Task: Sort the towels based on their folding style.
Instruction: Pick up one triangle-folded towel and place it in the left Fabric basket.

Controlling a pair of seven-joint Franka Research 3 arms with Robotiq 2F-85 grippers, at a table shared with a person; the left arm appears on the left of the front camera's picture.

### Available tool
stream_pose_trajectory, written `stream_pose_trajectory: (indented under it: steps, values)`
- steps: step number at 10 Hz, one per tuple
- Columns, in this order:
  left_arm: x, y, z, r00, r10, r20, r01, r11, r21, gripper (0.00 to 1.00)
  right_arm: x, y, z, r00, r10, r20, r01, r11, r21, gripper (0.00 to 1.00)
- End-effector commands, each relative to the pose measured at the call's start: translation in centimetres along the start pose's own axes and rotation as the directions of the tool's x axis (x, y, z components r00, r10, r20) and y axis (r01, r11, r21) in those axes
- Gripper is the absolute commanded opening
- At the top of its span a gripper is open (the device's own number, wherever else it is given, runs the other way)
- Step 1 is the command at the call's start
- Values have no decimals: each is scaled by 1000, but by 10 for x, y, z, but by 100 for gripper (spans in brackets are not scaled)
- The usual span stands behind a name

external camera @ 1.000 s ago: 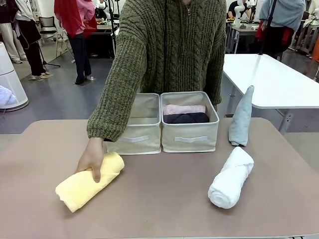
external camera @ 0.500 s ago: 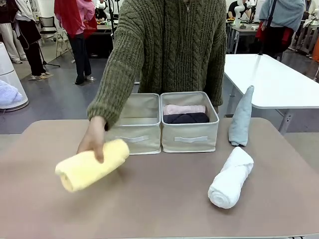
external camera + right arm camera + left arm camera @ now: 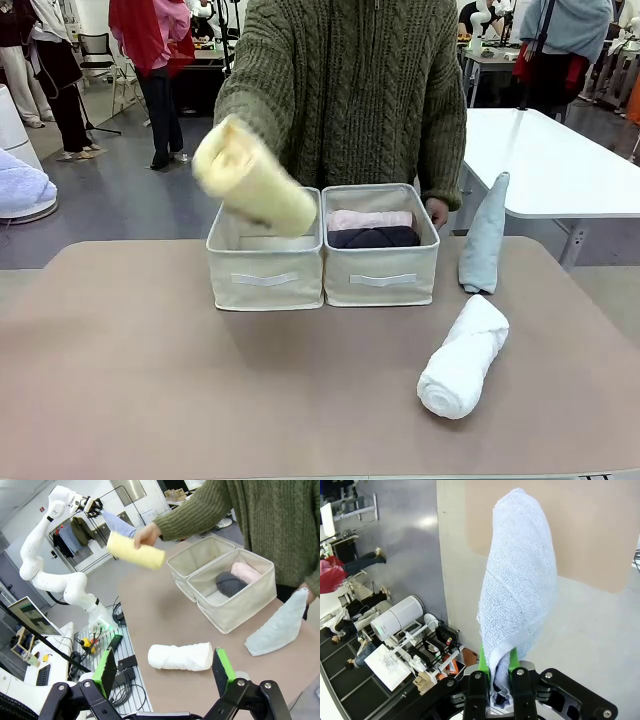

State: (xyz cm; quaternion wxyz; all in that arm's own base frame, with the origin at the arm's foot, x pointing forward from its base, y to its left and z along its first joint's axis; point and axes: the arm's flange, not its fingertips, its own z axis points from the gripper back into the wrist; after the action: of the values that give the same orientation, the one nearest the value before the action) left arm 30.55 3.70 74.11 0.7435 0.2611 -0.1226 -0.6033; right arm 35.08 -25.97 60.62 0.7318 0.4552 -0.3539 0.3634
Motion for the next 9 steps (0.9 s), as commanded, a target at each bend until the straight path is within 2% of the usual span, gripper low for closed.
stream_pose_trajectory:
  steps: [1, 9]
  values:
    - [-1, -2, 1, 1000, -13, -15, 13, 1000, 8, 15, 0, 2, -2, 1000, 1, 12, -1, 1000, 9, 100]
    - [1, 0, 0, 1000, -4, -1, 4, 1000, 0, 15, 0, 2, -2, 1000, 1, 12, -1, 1000, 9, 100]
